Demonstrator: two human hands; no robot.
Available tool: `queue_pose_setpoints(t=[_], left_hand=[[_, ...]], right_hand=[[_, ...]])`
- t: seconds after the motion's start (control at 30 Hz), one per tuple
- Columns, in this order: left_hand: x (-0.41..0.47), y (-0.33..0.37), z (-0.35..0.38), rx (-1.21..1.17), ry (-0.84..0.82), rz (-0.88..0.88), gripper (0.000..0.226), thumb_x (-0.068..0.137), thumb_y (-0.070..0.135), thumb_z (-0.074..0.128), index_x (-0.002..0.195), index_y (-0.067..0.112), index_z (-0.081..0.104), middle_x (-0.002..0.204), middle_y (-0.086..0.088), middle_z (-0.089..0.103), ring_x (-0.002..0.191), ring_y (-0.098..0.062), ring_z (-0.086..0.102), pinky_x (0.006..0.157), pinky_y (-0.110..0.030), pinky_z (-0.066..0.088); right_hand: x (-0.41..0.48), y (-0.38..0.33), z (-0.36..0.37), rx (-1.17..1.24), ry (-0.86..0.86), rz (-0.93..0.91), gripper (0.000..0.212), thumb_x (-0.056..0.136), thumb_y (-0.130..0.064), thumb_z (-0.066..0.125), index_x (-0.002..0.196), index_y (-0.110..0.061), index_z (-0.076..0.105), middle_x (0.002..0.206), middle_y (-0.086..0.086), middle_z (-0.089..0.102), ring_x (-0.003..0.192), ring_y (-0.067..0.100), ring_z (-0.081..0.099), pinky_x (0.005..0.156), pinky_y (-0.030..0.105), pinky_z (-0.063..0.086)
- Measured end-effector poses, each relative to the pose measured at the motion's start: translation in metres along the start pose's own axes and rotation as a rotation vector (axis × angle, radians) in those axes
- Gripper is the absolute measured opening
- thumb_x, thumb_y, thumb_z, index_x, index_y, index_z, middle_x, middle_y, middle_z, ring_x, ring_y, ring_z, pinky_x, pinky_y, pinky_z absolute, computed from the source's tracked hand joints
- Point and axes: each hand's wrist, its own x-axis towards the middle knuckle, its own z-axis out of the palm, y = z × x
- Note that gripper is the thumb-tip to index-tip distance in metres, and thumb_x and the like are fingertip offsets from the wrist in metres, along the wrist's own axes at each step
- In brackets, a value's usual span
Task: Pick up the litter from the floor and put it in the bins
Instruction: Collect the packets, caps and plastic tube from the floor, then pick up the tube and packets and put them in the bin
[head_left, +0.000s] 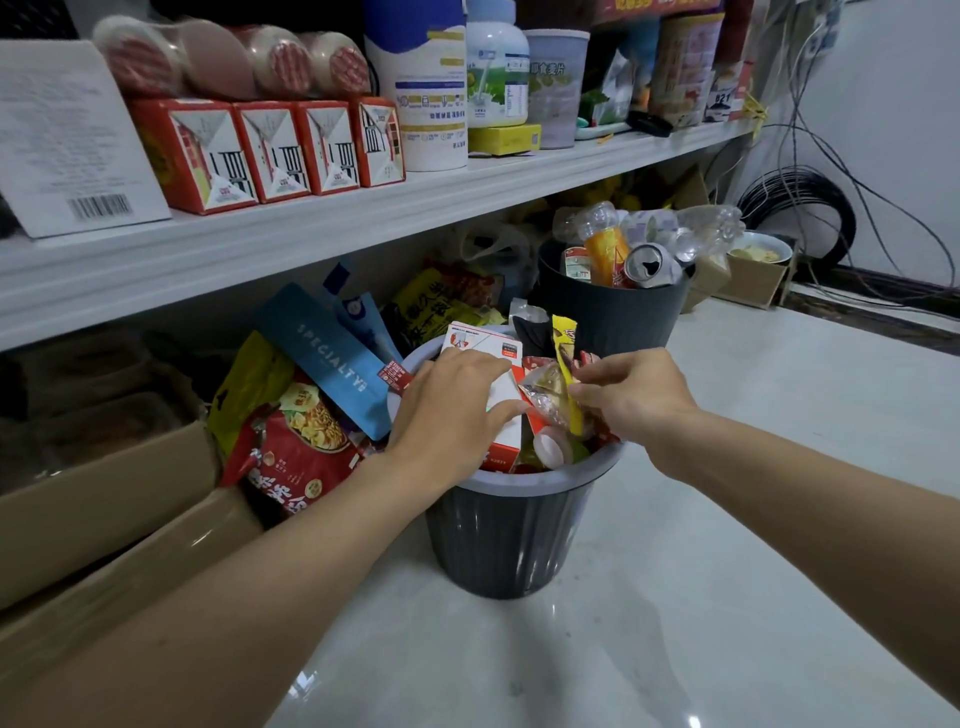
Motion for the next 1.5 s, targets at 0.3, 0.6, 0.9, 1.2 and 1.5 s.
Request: queue_pose_setpoints(t=[0.3,0.6,0.9,1.2,1.5], left_hand=[[0.015,0.018,0.002,0.018,-0.016,0.085,0.053,0.094,0.051,0.049,0.138,0.022,0.051,0.141,0.005,0.052,0.131,-0.013,0.042,0.106,-0.030,0.034],[0.049,0.068,0.027,0.171,-0.134,0.231,0.059,0.100,0.054,0.029,0.149,0.022,0.033,0.157,0.000,0.029,0.145,-0.021,0.022,0.115,-0.039,0.021],[0.058,0.213,0.085,0.136,-0.185,0.480,0.057,0.102,0.050,0.020,0.150,0.019,0.027,0.157,-0.005,0.028,0.146,-0.026,0.018,0.118,-0.044,0.018],[-0.005,0.377,0.166,0.013,-0.328,0.612,0.057,0.102,0.045,0.017,0.152,0.017,0.019,0.161,-0.008,0.014,0.148,-0.027,0.007,0.118,-0.044,0.009],[-0.063,0.463,0.246,0.083,-0.473,0.688,0.060,0.102,0.047,0.019,0.154,0.015,0.014,0.161,-0.010,0.013,0.148,-0.027,0.007,0.118,-0.042,0.011]], right_hand=[[0.002,0.006,-0.021,-0.232,0.020,-0.166,0.026,0.092,-0.021,0.065,0.115,-0.011,0.070,0.113,0.003,0.066,0.106,0.019,0.059,0.077,0.027,0.051],[0.007,0.030,-0.076,-0.913,-0.073,-0.310,0.060,0.100,-0.046,0.038,0.152,-0.018,0.025,0.157,0.004,0.027,0.144,0.023,0.026,0.112,0.034,0.026],[-0.029,0.125,-0.200,-1.156,0.058,-0.055,0.061,0.101,-0.049,0.021,0.151,-0.015,0.018,0.156,0.010,0.023,0.143,0.029,0.019,0.116,0.039,0.016],[-0.113,0.247,-0.339,-1.164,0.162,0.257,0.061,0.101,-0.050,0.021,0.151,-0.016,0.020,0.158,0.008,0.022,0.144,0.026,0.019,0.118,0.040,0.016],[-0.159,0.359,-0.411,-1.084,0.119,0.392,0.059,0.101,-0.043,0.028,0.150,-0.012,0.022,0.154,0.010,0.030,0.140,0.027,0.027,0.115,0.039,0.021]])
